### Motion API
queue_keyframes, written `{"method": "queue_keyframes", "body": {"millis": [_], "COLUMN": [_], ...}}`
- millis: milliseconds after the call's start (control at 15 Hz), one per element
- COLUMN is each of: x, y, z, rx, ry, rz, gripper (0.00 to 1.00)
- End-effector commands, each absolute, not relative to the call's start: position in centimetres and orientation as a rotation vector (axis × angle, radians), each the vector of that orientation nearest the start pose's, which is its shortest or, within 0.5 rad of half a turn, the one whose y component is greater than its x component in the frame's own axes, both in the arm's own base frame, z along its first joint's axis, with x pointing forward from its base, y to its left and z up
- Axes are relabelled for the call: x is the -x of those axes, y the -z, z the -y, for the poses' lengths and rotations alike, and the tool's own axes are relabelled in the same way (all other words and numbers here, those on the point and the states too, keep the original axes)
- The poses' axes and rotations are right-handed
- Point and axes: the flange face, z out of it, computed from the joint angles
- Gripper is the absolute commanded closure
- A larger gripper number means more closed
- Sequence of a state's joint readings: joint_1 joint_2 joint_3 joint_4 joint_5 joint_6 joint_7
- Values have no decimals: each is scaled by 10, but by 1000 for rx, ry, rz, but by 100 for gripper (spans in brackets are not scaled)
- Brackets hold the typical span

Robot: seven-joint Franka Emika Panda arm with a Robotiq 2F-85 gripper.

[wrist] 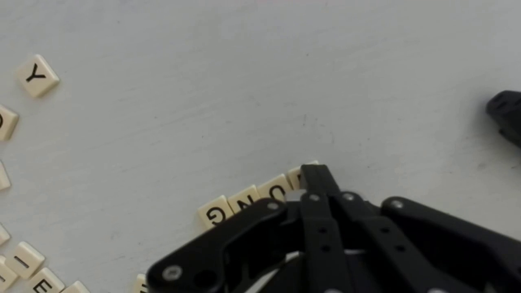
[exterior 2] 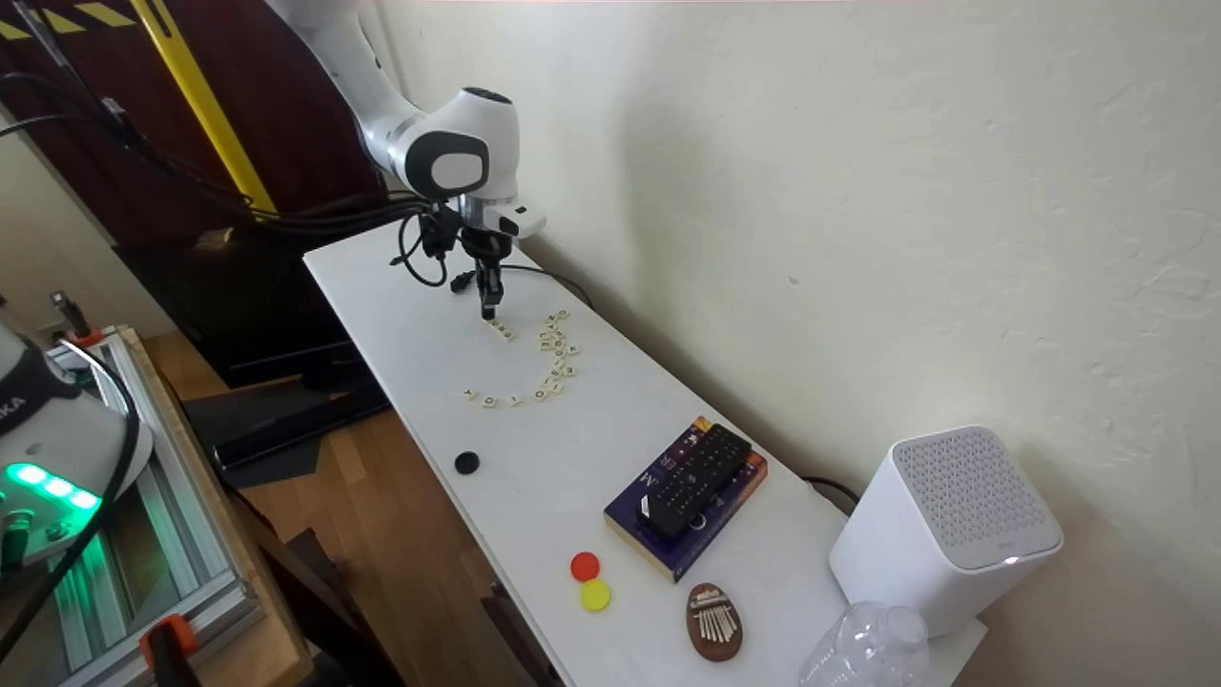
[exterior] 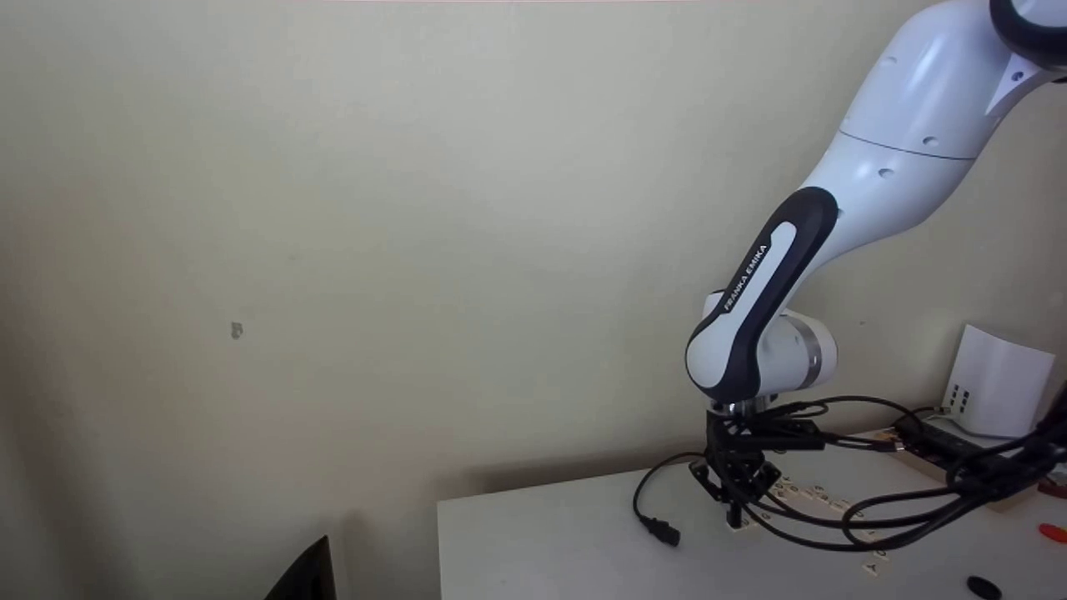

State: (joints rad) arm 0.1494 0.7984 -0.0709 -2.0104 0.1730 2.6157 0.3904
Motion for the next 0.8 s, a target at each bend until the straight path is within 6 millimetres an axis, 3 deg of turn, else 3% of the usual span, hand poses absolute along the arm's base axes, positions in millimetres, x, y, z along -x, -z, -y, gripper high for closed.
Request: {"method": "queue_keyframes", "body": {"millis": [0,733], "x": [-551,-546], "y": [-24,-36], "z": [-35,-35], "rx": [3100,3105], "ry": [-330,-303], "rz": [-669,-593], "gripper": [100,100]}}
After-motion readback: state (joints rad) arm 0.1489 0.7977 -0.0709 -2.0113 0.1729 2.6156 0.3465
